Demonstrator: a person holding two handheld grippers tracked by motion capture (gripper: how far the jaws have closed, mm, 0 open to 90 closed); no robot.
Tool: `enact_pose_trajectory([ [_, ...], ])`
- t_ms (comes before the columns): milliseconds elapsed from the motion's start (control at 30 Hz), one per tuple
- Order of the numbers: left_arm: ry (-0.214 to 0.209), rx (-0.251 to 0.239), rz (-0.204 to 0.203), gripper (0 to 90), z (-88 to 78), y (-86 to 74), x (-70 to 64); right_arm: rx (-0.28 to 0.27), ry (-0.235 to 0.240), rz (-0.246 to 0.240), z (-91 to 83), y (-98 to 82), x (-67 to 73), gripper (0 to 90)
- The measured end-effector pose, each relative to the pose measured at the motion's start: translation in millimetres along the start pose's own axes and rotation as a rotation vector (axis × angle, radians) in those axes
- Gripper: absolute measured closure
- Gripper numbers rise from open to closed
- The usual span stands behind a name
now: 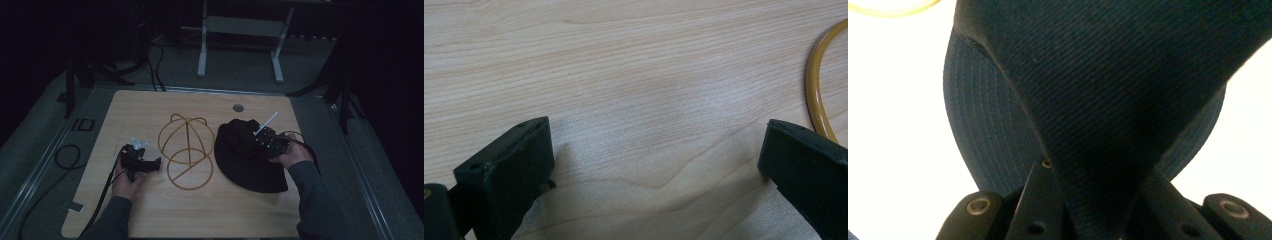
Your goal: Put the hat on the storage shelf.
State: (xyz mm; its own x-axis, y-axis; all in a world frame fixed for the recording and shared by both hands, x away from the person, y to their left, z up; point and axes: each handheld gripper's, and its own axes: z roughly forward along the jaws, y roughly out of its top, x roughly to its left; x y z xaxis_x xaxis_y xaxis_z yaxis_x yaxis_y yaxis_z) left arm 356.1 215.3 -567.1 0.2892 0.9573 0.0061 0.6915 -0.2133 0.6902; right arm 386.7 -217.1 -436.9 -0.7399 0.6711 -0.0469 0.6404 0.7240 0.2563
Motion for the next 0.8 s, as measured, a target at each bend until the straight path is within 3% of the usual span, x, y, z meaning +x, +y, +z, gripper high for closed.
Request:
enact_pose_trajectory([
  [433, 0.0, 0.0, 0.0, 1.5, 0.0, 0.0, 0.0, -0.027, -0.003, -0.004, -13.2, -0.2, -2.3, 87.1],
  [800, 0.0, 0.001, 0.0, 1.5, 0.0, 0.0, 0.0, 0.003, -0.016, -0.042, -21.0, 4.5, -1.0, 87.2],
])
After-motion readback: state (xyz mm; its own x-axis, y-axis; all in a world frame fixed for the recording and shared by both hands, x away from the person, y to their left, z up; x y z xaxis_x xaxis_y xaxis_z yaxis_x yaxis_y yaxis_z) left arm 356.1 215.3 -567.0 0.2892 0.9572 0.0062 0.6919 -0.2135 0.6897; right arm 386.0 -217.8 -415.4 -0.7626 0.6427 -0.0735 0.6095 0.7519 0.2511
